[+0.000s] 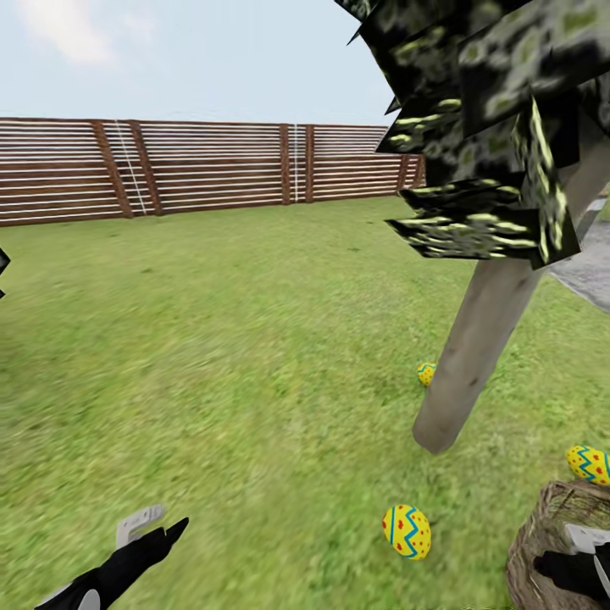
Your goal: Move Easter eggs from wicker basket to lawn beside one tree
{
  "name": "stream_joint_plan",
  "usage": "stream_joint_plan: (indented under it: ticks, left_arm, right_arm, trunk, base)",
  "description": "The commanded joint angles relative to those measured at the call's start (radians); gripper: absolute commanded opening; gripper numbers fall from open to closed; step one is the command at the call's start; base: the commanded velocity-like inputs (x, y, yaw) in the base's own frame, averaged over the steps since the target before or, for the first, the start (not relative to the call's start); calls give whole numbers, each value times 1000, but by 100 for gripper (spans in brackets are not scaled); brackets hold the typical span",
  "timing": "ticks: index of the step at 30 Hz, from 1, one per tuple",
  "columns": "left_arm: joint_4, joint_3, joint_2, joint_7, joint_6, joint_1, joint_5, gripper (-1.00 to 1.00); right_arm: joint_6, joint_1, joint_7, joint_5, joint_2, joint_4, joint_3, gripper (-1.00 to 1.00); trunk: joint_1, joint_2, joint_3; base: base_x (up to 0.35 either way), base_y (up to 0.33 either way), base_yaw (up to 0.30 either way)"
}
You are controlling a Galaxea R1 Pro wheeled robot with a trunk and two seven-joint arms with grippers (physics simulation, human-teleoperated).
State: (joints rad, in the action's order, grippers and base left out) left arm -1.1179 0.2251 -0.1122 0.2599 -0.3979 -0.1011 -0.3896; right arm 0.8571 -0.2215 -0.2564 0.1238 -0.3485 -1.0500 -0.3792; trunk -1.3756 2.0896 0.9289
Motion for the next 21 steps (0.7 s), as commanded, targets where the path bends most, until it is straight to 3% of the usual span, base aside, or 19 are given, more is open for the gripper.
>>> stream_joint_plan:
  ticks: [1, 5, 11, 16, 21]
  left_arm:
    - [-1, 2, 0, 2, -9, 0, -8, 100]
    - [-1, 2, 0, 2, -9, 0, -8, 100]
    - [-1, 2, 0, 5, -8, 0, -10, 100]
    - [-1, 7, -1, 69, -9, 0, -12, 100]
    - [0, 9, -1, 87, -11, 0, -11, 100]
  right_arm:
    - [3, -1, -9, 11, 0, -1, -1, 100]
    - [3, -1, -9, 11, 0, -1, -1, 100]
    - [3, -1, -9, 11, 0, 0, -1, 100]
    - [3, -1, -9, 11, 0, 1, -1, 100]
    - [3, -1, -9, 11, 0, 1, -1, 100]
  trunk:
    - [4, -7, -3]
    - [19, -35, -18]
    - [42, -77, -38]
    - [62, -112, -56]
    - [81, -147, -73]
  base:
    - [0, 0, -275]
    - [-53, 10, -197]
    - [-276, 159, -111]
    - [-267, 199, -153]
    - [-256, 201, -108]
